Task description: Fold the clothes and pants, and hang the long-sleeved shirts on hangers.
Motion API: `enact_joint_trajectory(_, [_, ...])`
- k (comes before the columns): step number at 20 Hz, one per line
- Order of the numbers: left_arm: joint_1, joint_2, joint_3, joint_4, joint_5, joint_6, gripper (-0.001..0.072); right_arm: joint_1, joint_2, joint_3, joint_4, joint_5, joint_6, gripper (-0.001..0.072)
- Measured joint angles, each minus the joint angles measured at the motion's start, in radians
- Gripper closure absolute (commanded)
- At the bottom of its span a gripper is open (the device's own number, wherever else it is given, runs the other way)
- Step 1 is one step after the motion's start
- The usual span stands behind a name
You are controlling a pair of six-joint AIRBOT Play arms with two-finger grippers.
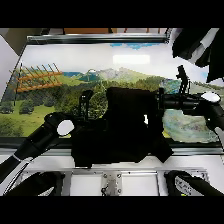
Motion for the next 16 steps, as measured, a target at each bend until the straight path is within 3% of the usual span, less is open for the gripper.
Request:
enact_joint_trajectory(1, [0.0,-0.012,0.0,0.003,0.001,-0.009,0.0097,0.0,0.0,0.0,0.0,0.0,0.0,0.0699])
enact_joint_trajectory(2, [-0.003,-0.023,0.0,0.005,0.006,-0.019,0.0334,0.0,0.0,0.0,0.0,0.0,0.003,0.0699])
enact_joint_trajectory(3, [-0.008,-0.034,0.0,0.005,0.013,-0.025,0.0646,0.0,0.0,0.0,0.0,0.0,0.003,0.0699])
enact_joint_trajectory(4, [-0.013,-0.045,0.0,0.005,0.022,-0.029,0.0694,0.0,0.0,0.0,0.0,0.0,0.003,0.0699])
enact_joint_trajectory(8, [0.015,-0.051,0.0,0.031,0.015,-0.036,0.0694,-0.006,0.029,0.001,-0.001,0.0,0.016,0.0699])
enact_joint_trajectory(16, [0.209,0.087,0.001,0.084,-0.102,-0.019,0.0694,-0.022,0.183,0.002,-0.001,-0.035,0.15,0.0698])
